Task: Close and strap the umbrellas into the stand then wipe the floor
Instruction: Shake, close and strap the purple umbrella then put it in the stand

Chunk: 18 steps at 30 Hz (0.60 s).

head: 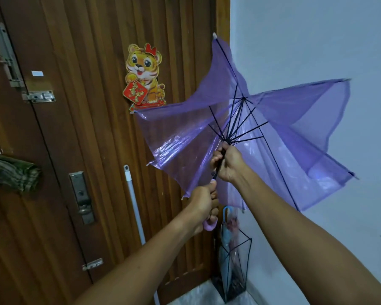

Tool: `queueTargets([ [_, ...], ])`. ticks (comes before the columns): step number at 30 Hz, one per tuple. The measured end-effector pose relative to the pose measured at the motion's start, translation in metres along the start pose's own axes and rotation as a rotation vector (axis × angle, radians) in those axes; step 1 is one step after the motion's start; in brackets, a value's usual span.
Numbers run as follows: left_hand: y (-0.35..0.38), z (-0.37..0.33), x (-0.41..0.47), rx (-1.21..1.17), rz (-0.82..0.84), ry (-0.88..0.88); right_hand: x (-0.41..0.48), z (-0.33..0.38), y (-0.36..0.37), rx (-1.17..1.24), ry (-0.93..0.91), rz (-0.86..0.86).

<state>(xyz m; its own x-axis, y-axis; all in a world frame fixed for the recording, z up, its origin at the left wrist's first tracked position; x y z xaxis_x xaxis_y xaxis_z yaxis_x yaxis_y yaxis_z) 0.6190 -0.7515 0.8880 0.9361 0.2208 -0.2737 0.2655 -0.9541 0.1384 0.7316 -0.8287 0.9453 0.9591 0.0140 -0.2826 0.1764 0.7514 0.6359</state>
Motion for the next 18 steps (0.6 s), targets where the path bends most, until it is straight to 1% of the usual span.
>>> queueTargets([
  [2,0.011,0.000,0.006,0.009,-0.021,0.014,0.004,0.002,-0.007,-0.021,0.005,0.015],
  [6,0.031,0.003,0.019,0.039,-0.090,0.042,0.010,0.001,-0.024,-0.100,-0.044,0.039],
  [9,0.044,0.015,0.029,0.025,-0.153,0.030,0.015,-0.012,-0.043,-0.136,-0.028,0.046],
  [12,0.056,0.025,0.029,0.020,-0.195,0.007,0.022,-0.023,-0.059,-0.181,0.010,0.011],
  [18,0.064,0.036,0.044,0.057,-0.228,-0.035,0.039,-0.029,-0.076,-0.178,0.041,-0.010],
])
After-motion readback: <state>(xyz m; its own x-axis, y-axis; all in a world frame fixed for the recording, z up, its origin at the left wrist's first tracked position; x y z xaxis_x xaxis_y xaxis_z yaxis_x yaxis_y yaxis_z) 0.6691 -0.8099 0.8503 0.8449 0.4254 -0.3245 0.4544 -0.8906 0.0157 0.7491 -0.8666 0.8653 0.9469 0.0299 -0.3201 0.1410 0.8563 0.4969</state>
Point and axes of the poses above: each hand's wrist, its own x-axis towards the middle knuckle, its own y-axis out of the palm, z = x × y, the point moved 3 cm from there along x, towards the middle knuckle, and after that the axes turned 15 degrees about -z, right-handed, at the moved point
